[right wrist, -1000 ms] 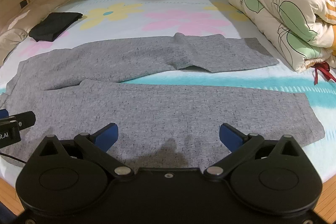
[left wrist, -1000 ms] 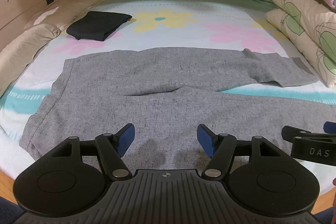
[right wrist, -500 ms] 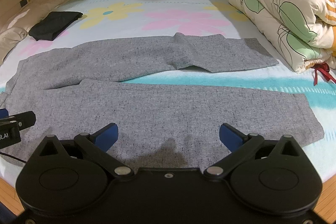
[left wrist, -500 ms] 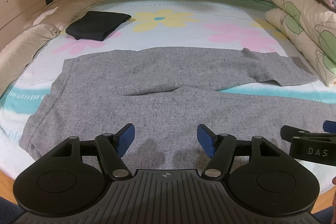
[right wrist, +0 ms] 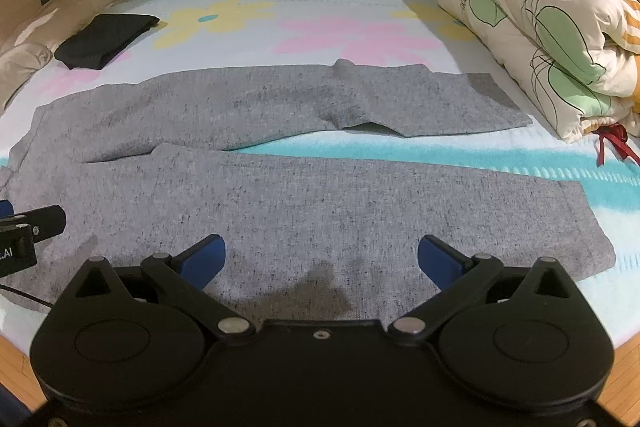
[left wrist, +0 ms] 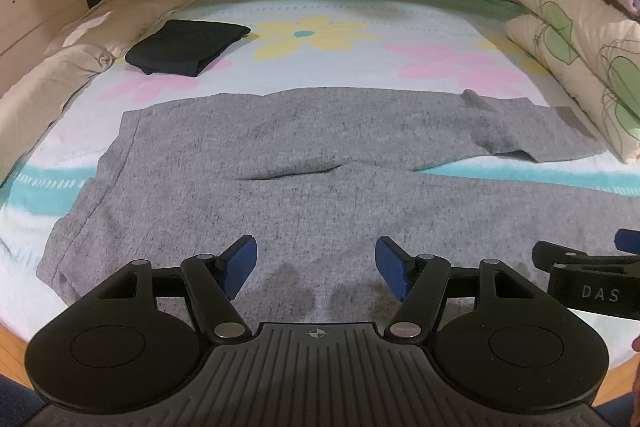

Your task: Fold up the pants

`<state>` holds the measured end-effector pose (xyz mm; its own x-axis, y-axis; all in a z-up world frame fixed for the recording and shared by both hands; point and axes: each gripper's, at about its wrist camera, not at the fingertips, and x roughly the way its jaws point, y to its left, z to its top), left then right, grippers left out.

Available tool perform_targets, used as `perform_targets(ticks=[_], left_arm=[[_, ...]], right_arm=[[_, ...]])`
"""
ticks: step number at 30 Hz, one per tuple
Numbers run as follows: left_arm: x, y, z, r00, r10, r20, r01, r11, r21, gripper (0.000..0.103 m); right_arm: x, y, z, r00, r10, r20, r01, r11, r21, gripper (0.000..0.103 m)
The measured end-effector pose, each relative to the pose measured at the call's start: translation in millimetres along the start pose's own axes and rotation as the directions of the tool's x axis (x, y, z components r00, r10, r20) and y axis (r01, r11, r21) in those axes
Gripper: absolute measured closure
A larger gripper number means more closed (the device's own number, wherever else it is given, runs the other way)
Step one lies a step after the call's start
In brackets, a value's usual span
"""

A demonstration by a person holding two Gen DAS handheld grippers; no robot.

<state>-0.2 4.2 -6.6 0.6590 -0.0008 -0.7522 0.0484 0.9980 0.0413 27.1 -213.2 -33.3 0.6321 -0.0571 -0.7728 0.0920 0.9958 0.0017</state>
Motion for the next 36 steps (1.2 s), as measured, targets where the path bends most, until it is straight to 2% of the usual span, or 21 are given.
perform_targets(ticks=[9,14,18,21,26,29,32,33,36], left_arm=[[1,-1,0,1.000,0.004,-0.005,-0.004,1.000,0.000,0.039],[-5,0,7,0.998,0.030,-0.059,-0.031,0.999,-0.022,0.039],[-13,1,9,0.998,0.054,-0.010,-0.054,0.998,-0.036,0.039],[-20,-3,12,0.997,0.056,0.047,-0.056,0.998,-0.005,0.039],[-18,-4,17,0.993,0.058,0.098,-0.059,0.998,0.001,0.039],[-11,-2,19,0.993,0.059,0.099,-0.058,0.998,-0.009,0.039],[0,1,22,0.995,0.061,0.079,-0.061,0.998,0.000,0.040],[1,1,24,0.995,0.070,0.077,-0.070,0.997,0.007,0.040],[6,5,36,0.996,0.062,0.069,-0.064,0.998,0.027,0.041]], right_arm=[[1,1,-1,1.000,-0.009,-0.005,0.009,1.000,-0.009,0.001],[0,4,1,0.999,-0.036,-0.008,0.036,0.999,-0.024,0.001],[-4,6,3,0.995,-0.098,0.021,0.099,0.995,-0.032,0.001],[-4,11,5,0.986,-0.167,0.024,0.168,0.985,-0.038,0.001],[-8,13,3,0.980,-0.194,0.045,0.195,0.980,-0.026,0.001],[-18,11,4,0.973,-0.218,0.080,0.218,0.976,0.016,0.001],[-25,10,12,0.967,-0.227,0.116,0.229,0.973,0.002,0.001],[-24,9,17,0.969,-0.225,0.102,0.227,0.974,-0.010,0.001],[-14,-3,34,0.988,-0.155,0.016,0.155,0.987,0.034,0.013]])
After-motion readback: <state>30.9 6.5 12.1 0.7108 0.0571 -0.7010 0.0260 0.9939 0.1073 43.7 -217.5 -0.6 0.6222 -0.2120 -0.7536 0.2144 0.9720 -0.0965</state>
